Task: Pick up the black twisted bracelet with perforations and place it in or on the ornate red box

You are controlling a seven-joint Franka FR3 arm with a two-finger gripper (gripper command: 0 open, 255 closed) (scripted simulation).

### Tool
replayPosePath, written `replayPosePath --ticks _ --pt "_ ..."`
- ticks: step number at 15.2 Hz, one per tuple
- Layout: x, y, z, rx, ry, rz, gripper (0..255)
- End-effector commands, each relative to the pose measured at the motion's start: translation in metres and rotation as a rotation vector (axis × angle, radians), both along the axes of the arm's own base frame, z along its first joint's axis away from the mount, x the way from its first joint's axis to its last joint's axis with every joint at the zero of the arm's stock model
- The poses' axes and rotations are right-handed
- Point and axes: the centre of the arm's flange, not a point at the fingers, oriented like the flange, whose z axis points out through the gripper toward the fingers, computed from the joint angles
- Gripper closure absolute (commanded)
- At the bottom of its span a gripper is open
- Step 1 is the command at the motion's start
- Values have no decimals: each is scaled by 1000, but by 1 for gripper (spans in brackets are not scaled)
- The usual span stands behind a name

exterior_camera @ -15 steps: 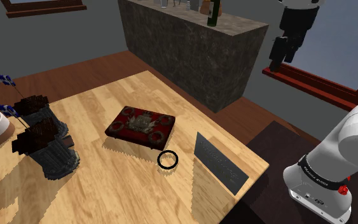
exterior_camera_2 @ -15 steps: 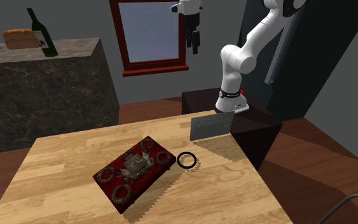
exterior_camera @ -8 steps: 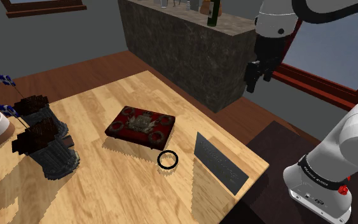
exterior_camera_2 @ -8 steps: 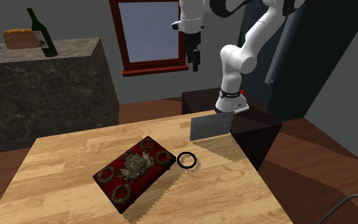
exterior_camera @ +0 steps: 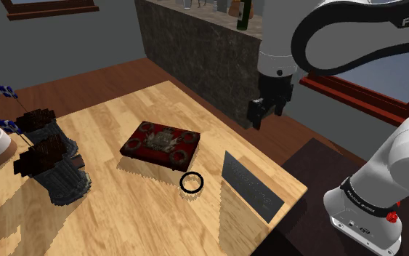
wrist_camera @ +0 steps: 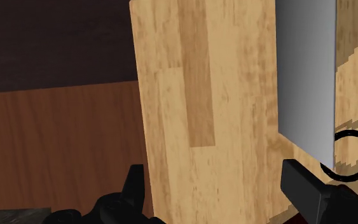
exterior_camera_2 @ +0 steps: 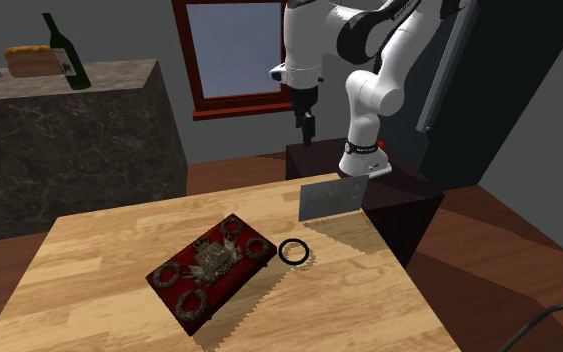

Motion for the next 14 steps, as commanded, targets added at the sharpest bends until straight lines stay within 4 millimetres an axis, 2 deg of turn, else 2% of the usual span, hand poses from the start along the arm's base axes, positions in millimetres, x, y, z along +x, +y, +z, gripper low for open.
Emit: replayPosePath --ticks 1,14 --pt "7 22 -18 -6 -6 -12 0" --pt "52 150 -130 -52 -35 -83 0"
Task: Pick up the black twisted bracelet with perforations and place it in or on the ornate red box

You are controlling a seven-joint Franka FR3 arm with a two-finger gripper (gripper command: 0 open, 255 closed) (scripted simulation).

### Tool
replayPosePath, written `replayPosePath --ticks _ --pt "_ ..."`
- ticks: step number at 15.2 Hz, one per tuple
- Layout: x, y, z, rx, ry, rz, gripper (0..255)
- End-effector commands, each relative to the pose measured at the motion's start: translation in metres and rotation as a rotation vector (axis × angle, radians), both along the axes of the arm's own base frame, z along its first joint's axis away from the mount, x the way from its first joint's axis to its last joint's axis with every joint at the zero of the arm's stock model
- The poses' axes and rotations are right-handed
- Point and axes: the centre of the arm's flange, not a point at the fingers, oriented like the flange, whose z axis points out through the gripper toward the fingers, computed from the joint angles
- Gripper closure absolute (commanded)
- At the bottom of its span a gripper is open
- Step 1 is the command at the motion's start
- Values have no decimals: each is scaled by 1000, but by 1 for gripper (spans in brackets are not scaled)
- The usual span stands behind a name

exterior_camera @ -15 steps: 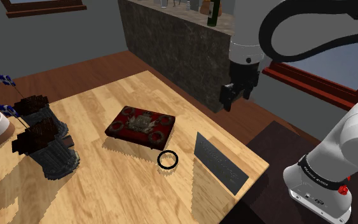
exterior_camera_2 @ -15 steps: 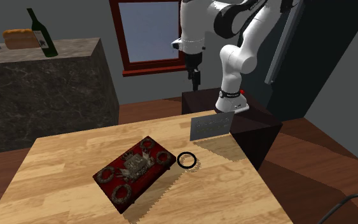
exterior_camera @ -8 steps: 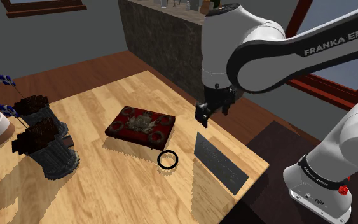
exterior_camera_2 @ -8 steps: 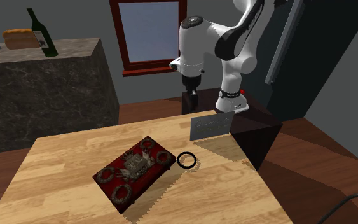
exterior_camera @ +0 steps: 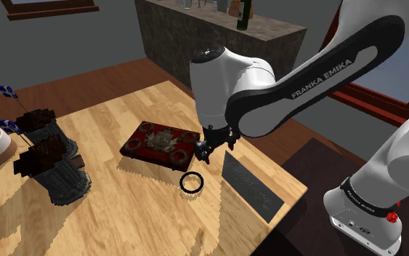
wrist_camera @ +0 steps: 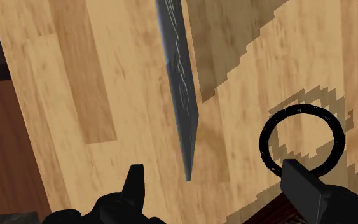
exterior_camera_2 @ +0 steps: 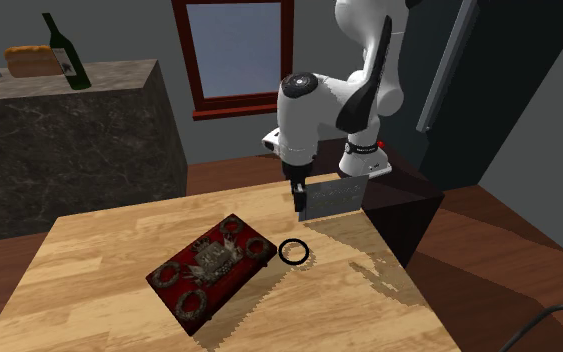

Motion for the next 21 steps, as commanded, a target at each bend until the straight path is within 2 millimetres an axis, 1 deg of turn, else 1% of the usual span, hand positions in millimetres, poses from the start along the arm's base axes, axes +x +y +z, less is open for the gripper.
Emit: replayPosePath --ticks 1,6,7,13,14,21 --pt "4 21 -20 -7 -6 -12 0" --pt "24 67 -64 -25 -17 -40 0" --pt "25 68 -65 -25 -17 -40 0" --pt "23 63 -96 -25 -17 -40 0" --pt "23 61 -104 -25 -17 -40 0" --pt "23 61 -104 -25 -17 -40 0"
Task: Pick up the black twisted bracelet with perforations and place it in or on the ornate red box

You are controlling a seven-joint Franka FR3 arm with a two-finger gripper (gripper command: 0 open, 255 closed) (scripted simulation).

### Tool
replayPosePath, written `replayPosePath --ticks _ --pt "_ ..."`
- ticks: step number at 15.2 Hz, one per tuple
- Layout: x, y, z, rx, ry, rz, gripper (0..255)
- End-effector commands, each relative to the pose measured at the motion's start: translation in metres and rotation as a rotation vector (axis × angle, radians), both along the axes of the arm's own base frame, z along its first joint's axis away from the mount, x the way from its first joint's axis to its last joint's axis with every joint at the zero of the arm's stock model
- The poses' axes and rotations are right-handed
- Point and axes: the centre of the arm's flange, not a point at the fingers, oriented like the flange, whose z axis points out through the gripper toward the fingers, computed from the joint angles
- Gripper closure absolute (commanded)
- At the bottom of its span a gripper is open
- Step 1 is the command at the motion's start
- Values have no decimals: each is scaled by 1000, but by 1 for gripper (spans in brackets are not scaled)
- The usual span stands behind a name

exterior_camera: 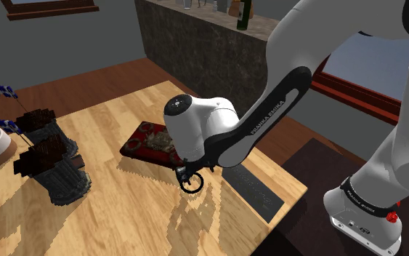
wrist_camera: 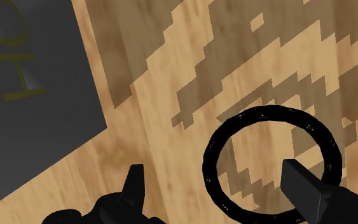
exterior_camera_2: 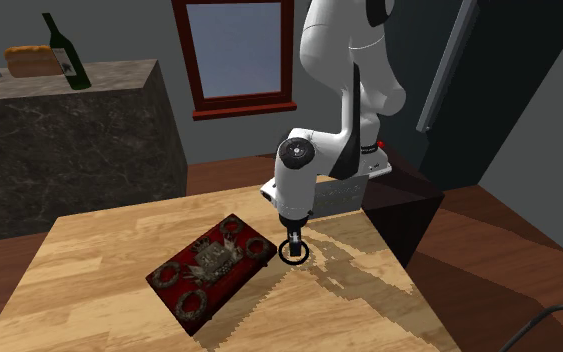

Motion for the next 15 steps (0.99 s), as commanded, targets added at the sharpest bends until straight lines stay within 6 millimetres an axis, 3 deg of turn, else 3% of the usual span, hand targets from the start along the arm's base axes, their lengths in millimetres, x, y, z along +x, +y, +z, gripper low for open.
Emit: replayPosePath --ticks 1,2,11,15 --pt "0 0 0 0 0 0 0" --pt "0 0 0 0 0 0 255" --pt "0 0 0 0 0 0 255" --pt "0 0 21 0 0 0 255"
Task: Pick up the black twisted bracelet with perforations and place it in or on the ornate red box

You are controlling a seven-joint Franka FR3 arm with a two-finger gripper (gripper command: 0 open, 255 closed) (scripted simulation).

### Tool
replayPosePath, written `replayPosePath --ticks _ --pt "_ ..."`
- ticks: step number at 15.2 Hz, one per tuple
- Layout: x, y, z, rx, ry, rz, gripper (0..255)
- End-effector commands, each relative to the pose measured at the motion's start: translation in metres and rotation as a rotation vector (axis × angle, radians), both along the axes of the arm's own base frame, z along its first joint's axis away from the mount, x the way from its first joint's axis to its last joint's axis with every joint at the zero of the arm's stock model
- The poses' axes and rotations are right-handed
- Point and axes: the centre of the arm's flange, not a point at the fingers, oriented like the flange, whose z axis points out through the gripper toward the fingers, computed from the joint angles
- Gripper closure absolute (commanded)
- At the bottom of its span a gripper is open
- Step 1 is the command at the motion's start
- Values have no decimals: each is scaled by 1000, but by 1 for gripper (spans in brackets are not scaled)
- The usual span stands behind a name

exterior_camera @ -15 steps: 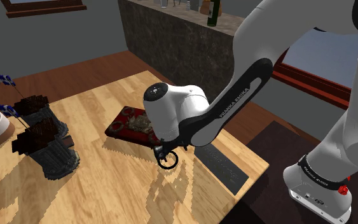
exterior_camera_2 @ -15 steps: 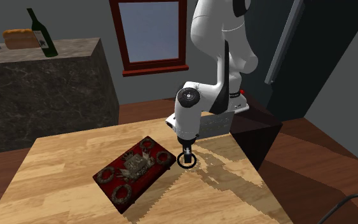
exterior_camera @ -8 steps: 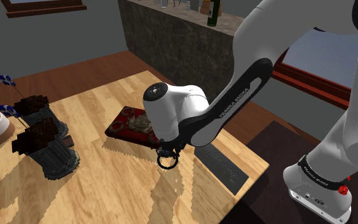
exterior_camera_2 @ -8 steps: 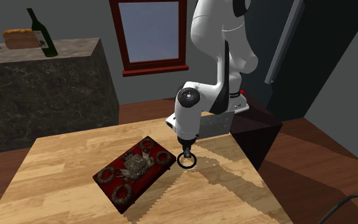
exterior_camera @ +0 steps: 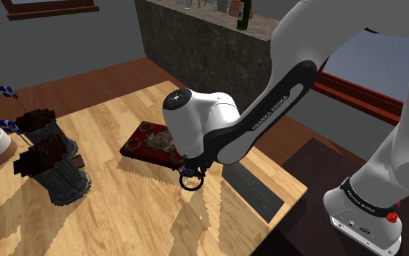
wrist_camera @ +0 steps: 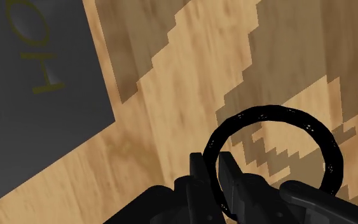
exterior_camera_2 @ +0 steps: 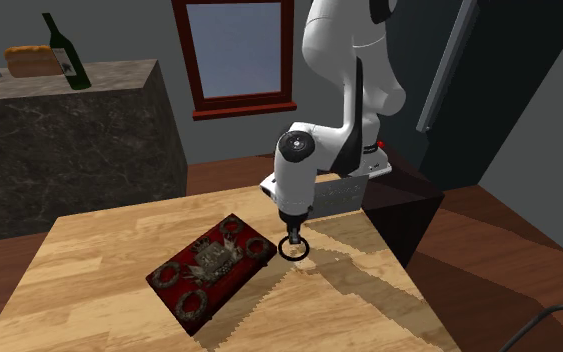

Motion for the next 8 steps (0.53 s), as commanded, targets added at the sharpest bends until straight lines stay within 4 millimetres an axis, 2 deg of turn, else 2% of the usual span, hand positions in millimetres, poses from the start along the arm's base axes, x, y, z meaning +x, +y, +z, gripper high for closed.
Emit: replayPosePath --ticks 1,8 --pt "-1 0 11 0 0 0 255" --pt "-1 0 48 0 0 0 255"
